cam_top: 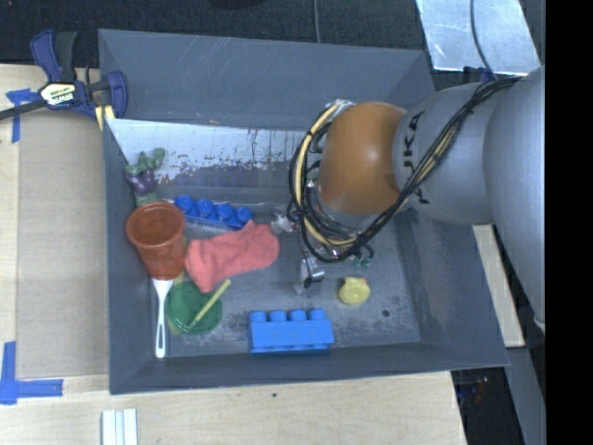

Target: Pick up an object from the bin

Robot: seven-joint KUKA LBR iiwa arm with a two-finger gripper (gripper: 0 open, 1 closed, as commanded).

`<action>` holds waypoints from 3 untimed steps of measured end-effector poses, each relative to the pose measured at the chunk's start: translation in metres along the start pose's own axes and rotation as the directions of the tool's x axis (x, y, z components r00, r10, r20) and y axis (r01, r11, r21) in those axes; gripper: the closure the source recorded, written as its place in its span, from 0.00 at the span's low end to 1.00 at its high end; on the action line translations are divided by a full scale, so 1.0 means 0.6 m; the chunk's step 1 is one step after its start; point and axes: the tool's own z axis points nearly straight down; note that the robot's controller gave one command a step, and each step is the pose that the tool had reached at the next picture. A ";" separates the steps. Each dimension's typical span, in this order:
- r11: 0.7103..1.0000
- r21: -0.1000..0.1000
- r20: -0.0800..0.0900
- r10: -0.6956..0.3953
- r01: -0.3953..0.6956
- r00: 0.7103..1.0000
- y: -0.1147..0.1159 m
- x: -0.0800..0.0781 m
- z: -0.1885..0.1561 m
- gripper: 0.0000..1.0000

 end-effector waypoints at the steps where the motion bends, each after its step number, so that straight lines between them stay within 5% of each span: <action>1: 1.000 0.001 0.004 0.024 -0.024 1.000 0.042 -0.055 -0.010 0.00; 2: 0.994 0.002 0.001 0.111 -0.111 0.994 0.074 -0.067 -0.042 1.00; 3: 0.994 0.002 0.001 0.111 -0.111 0.994 0.074 -0.067 -0.042 1.00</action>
Offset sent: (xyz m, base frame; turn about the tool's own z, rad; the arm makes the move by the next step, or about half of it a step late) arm 0.0267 0.0535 0.0249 0.1131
